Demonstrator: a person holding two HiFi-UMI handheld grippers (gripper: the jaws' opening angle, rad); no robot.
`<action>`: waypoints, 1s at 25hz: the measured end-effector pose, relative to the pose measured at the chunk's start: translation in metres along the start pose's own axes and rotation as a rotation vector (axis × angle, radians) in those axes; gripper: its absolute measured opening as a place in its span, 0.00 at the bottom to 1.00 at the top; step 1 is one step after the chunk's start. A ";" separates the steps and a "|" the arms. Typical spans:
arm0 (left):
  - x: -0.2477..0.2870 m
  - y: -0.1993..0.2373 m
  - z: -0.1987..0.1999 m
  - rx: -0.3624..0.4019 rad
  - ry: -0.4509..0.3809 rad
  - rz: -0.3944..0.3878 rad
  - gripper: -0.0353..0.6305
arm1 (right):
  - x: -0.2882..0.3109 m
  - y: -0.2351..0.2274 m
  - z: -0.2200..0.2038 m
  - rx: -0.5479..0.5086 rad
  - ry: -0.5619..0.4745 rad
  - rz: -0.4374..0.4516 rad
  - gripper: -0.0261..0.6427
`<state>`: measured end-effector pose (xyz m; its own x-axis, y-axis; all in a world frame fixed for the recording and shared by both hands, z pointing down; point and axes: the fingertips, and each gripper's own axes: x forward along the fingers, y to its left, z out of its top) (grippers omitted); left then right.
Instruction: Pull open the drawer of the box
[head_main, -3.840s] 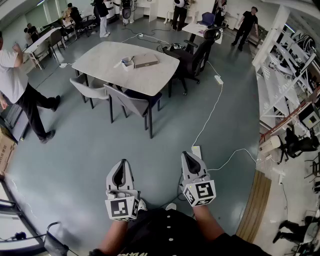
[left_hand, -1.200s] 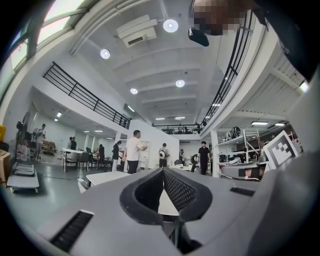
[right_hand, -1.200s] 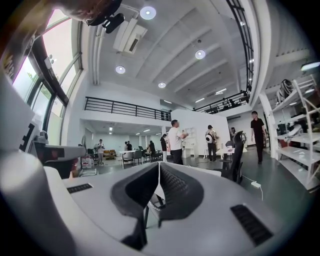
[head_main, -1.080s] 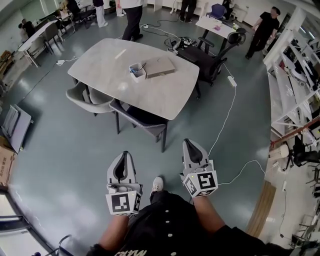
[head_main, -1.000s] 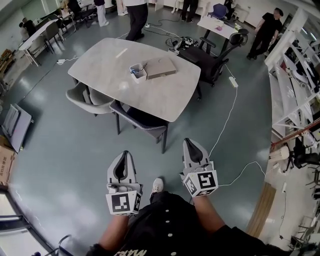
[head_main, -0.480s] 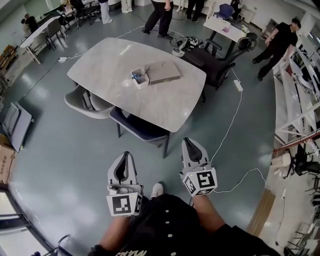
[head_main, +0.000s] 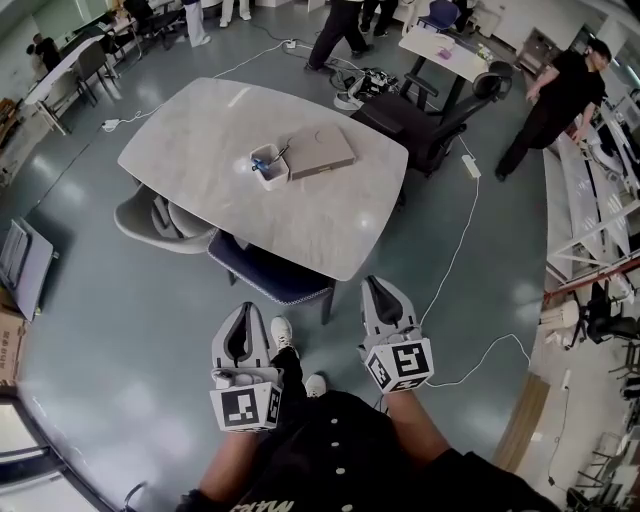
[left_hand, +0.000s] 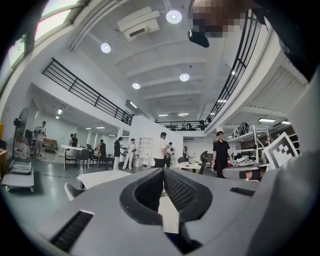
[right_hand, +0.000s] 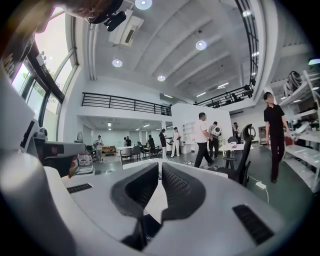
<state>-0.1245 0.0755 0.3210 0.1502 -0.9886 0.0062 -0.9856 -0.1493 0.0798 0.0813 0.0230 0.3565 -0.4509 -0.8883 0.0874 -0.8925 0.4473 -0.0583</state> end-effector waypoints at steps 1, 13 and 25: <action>0.011 0.003 0.000 -0.001 -0.003 -0.008 0.08 | 0.009 -0.004 0.001 -0.002 -0.001 -0.007 0.04; 0.155 0.044 0.019 -0.010 -0.030 -0.096 0.08 | 0.137 -0.042 0.036 -0.039 -0.020 -0.065 0.04; 0.244 0.076 0.013 -0.033 0.012 -0.170 0.08 | 0.219 -0.058 0.040 -0.041 0.006 -0.126 0.05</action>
<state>-0.1640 -0.1779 0.3154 0.3156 -0.9489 0.0014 -0.9428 -0.3134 0.1138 0.0345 -0.2015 0.3395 -0.3350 -0.9372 0.0973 -0.9418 0.3361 -0.0059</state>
